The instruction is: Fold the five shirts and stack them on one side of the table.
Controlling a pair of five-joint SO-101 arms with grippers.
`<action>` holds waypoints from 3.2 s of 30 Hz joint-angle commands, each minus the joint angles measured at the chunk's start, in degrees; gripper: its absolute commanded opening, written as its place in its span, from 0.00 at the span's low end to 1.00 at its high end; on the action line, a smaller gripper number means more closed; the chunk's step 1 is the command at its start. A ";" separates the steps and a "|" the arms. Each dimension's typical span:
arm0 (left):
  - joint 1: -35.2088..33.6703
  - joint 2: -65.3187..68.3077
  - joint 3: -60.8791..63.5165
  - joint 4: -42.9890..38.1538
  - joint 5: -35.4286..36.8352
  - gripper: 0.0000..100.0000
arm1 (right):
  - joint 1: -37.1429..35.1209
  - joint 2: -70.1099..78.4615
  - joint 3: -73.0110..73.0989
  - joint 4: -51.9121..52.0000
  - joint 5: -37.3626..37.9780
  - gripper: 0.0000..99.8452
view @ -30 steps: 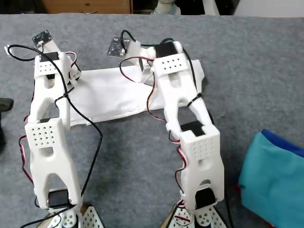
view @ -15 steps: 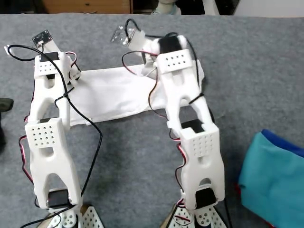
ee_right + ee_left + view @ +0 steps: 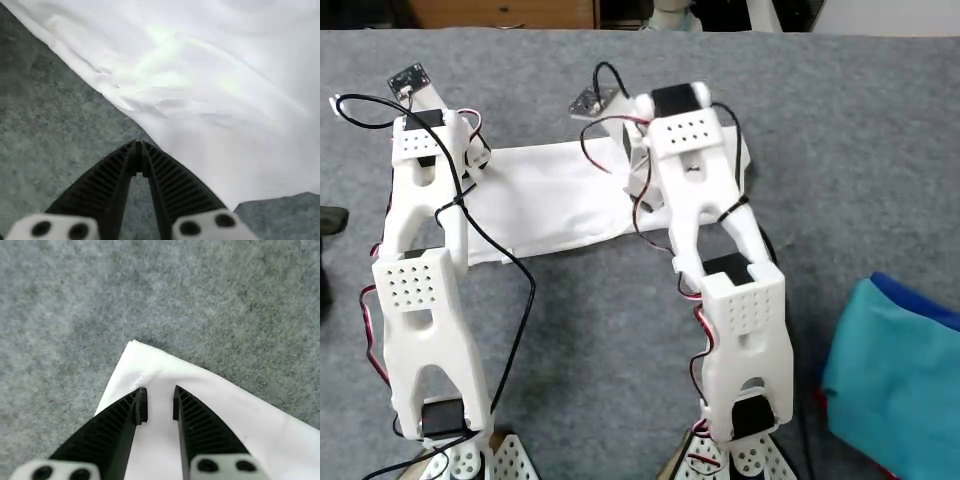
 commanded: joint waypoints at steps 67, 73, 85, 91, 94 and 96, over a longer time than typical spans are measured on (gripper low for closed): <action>-6.07 -11.91 -3.16 27.87 -14.59 0.21 | 37.85 38.46 -59.47 -4.13 -30.33 0.00; -4.92 -4.79 -4.84 25.67 -14.51 0.23 | 37.93 38.29 -59.47 -4.13 -30.33 0.00; -4.92 7.87 -13.19 26.11 -14.51 0.19 | 38.02 38.29 -59.47 -4.57 -30.33 0.00; -4.57 9.36 -14.24 26.11 -14.51 0.04 | 38.11 38.29 -59.56 -4.57 -30.33 0.00; -5.01 9.36 -14.24 26.11 -14.59 0.02 | 38.37 38.20 -59.56 -4.66 -30.33 0.00; -5.89 9.10 -14.24 26.11 -14.59 0.02 | 38.81 38.29 -59.56 -5.27 -30.42 0.00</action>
